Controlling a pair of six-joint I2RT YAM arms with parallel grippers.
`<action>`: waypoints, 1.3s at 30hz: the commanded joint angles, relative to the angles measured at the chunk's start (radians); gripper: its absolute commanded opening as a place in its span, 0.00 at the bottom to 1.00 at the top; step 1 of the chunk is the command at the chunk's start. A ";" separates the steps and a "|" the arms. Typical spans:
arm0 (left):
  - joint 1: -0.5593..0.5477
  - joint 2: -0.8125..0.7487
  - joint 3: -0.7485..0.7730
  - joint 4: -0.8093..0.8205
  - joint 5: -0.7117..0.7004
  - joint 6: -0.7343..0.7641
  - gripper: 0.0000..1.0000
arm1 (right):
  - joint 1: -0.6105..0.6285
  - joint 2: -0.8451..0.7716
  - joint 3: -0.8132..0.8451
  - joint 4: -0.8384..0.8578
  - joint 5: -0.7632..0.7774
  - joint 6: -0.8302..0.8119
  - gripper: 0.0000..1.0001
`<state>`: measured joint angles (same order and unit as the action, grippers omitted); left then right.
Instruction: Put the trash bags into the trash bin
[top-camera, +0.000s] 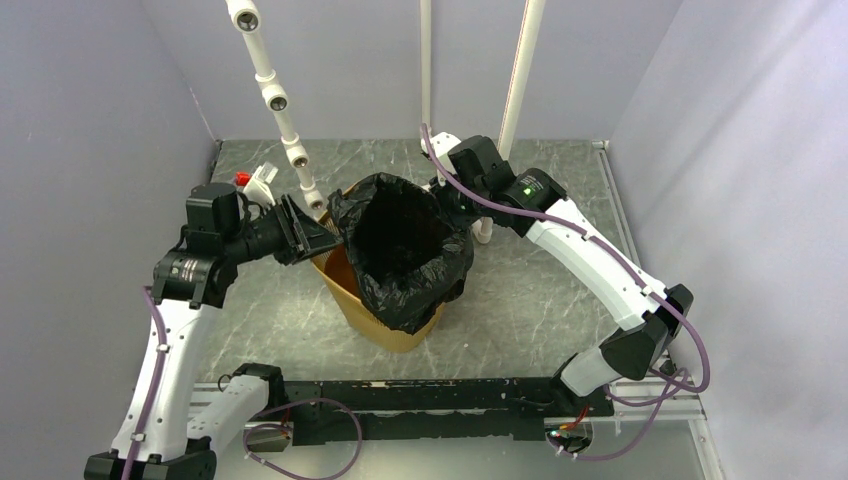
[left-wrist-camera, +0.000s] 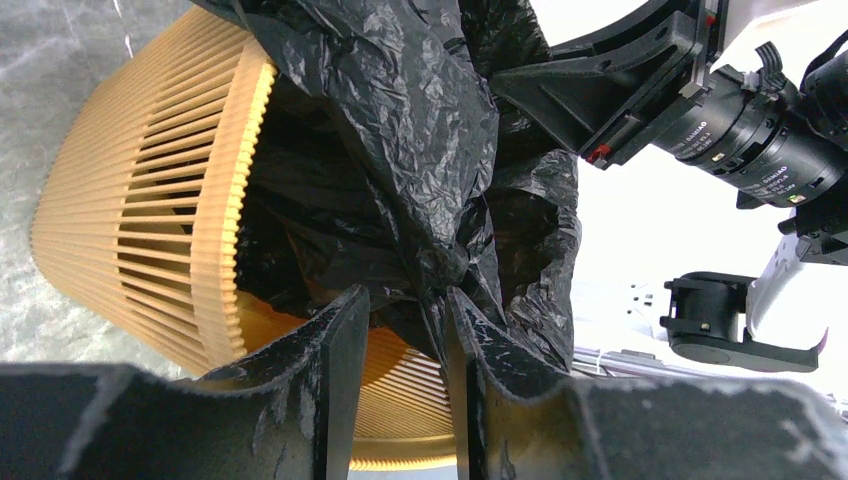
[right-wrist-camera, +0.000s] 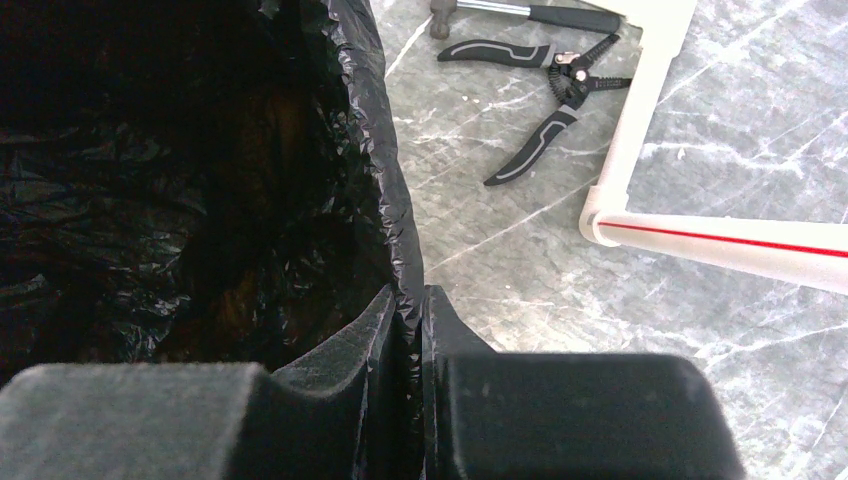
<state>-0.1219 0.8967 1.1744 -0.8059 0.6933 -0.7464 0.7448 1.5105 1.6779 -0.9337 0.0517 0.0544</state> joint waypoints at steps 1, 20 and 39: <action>-0.001 -0.032 -0.037 0.115 0.022 -0.043 0.40 | 0.001 0.004 0.010 0.055 0.023 0.019 0.06; -0.052 -0.006 -0.099 0.205 0.016 -0.073 0.30 | -0.004 -0.014 0.001 0.074 0.000 0.025 0.06; -0.076 -0.067 -0.005 0.009 -0.122 0.095 0.02 | -0.012 -0.009 0.010 0.035 0.032 0.040 0.04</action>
<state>-0.1955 0.8566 1.1191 -0.7231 0.6128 -0.7322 0.7387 1.5105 1.6764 -0.9279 0.0452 0.0727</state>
